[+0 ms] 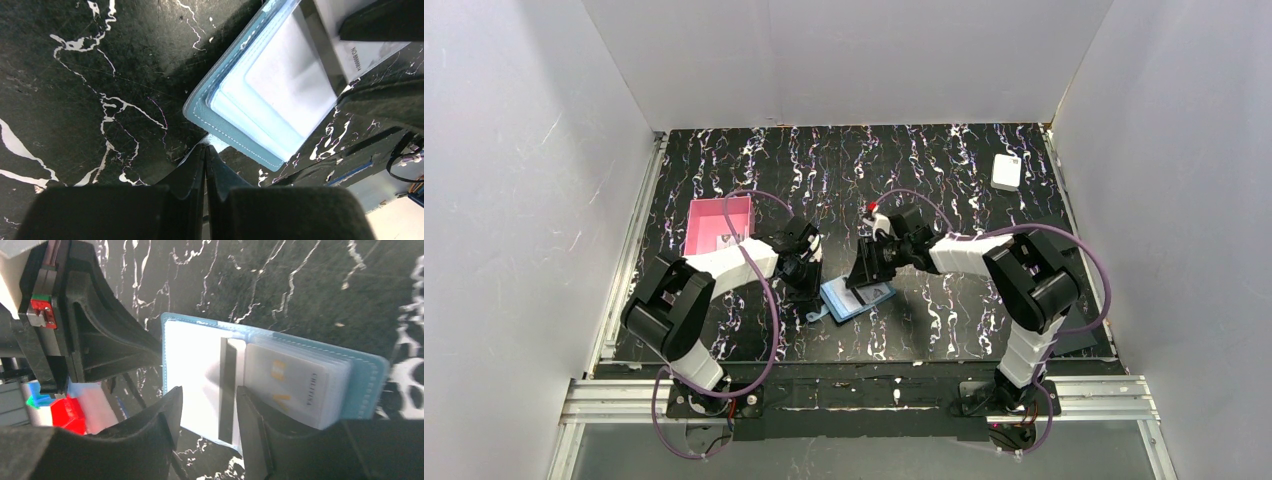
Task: Put the credit cards into the card holder
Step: Insert the credit card into the card holder, then close the card holder at the center of the board.
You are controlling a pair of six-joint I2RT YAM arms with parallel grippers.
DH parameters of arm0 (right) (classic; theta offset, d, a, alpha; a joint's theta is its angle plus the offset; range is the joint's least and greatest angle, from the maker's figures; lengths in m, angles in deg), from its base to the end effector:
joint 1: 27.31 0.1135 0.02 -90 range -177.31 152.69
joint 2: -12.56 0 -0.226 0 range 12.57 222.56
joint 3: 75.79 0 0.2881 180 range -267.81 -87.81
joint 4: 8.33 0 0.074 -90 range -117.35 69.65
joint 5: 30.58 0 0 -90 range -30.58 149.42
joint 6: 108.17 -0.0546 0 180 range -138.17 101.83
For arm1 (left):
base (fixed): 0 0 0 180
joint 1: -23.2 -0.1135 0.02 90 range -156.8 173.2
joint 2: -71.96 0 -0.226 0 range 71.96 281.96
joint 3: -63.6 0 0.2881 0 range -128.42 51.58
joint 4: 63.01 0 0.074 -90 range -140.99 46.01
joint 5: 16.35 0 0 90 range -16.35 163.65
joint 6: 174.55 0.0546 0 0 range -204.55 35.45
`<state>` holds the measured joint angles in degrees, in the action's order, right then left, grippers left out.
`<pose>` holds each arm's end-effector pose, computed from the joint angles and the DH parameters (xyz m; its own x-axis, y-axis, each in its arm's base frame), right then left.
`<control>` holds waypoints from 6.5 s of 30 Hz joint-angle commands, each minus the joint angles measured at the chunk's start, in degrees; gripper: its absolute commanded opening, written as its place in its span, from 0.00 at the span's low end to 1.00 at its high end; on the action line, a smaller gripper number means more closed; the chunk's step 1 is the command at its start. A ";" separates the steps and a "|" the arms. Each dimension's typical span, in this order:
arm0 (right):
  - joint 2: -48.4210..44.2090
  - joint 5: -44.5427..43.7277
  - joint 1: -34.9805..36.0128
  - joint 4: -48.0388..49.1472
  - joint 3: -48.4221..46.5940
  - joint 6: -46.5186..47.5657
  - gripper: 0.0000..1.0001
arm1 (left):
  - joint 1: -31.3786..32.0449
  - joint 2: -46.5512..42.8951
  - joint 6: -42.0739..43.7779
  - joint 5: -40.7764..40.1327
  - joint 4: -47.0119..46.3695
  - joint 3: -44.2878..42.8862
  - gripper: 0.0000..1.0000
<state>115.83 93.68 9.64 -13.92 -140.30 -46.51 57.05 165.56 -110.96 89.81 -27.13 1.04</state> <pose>0.2866 0.2540 0.0698 -0.8802 -0.1712 -0.4426 -0.4552 0.5678 0.6858 0.2661 -0.1968 0.0742 -0.9626 0.1312 -0.2372 0.2205 0.8879 -0.4037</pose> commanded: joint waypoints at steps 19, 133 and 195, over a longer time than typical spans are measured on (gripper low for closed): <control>-5.76 -8.22 2.16 -10.81 0.97 2.14 0.53 | 0.87 1.77 0.29 -0.52 -2.94 2.09 0.00; -3.47 -23.04 9.37 -18.85 -7.72 9.23 0.49 | 1.14 -5.72 2.66 -2.27 1.72 -1.13 0.17; -18.87 -22.01 5.62 -6.18 9.34 -6.89 0.36 | 1.45 -17.29 -6.78 7.84 0.25 -5.94 0.00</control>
<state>103.17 72.63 16.13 -21.16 -131.57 -50.48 58.20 144.66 -118.01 95.12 -27.31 -0.74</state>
